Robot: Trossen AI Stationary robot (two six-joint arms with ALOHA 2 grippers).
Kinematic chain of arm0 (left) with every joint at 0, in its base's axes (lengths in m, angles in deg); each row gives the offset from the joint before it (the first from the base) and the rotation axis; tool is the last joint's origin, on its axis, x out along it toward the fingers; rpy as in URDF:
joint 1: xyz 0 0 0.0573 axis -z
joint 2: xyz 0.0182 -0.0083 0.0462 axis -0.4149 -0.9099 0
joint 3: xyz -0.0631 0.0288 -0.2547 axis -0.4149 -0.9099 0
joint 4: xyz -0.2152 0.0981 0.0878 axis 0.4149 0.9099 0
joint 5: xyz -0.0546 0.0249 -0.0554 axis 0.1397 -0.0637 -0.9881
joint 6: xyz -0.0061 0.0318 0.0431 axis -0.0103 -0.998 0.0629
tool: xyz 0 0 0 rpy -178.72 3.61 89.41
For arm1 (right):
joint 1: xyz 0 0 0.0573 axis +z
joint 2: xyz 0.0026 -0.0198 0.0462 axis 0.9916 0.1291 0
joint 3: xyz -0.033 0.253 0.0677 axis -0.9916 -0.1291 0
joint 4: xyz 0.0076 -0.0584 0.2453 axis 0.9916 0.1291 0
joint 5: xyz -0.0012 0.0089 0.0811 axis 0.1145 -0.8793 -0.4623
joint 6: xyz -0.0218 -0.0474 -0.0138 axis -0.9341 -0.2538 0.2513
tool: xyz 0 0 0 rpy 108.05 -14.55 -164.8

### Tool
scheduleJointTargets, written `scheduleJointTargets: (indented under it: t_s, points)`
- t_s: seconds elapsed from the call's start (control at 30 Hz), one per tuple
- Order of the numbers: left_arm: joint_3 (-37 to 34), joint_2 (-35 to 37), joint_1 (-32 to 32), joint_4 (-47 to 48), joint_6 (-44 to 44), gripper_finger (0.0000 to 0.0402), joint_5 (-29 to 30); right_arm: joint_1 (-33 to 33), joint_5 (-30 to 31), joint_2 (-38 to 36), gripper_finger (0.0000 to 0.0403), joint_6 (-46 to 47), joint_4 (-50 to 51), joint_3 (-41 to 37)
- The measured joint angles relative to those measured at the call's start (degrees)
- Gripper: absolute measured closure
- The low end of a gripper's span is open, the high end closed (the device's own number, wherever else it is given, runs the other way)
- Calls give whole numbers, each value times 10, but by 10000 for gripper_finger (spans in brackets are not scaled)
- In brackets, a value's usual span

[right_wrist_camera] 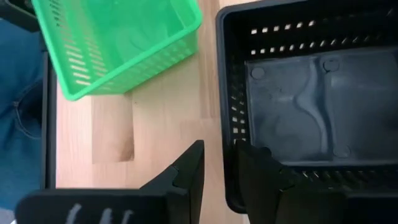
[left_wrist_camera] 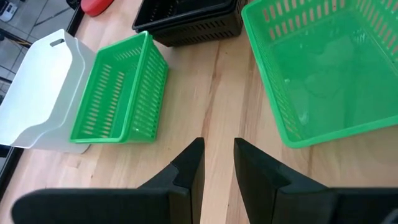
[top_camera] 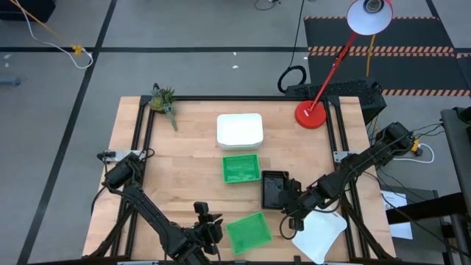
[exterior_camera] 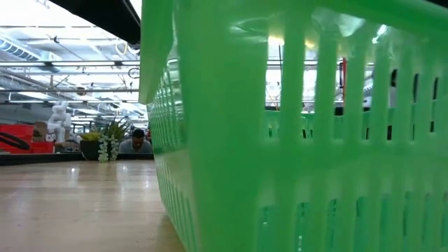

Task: Stack baskets by color
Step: Stack the top black bin on the bottom stacked black bins, then stack the bottom white bin on the top stacked white bins

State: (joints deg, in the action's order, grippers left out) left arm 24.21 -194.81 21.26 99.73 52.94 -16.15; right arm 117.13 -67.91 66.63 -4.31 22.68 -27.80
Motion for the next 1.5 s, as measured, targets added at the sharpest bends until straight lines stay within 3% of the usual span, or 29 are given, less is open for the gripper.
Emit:
scheduleJointTargets:
  t_s: [0.7,0.93,1.27,1.5]
  points:
    - [0,0,0,0,-20,316,4,16,3,-32,318,-1,25,0]
    - [0,0,-18,7,-70,316,3,16,47,-76,318,-11,4,0]
    - [-93,1,-70,-35,-52,316,-17,63,97,-118,318,-46,-46,0]
    - [-96,1,-69,-48,-44,316,-34,89,112,-125,319,-43,-85,8]
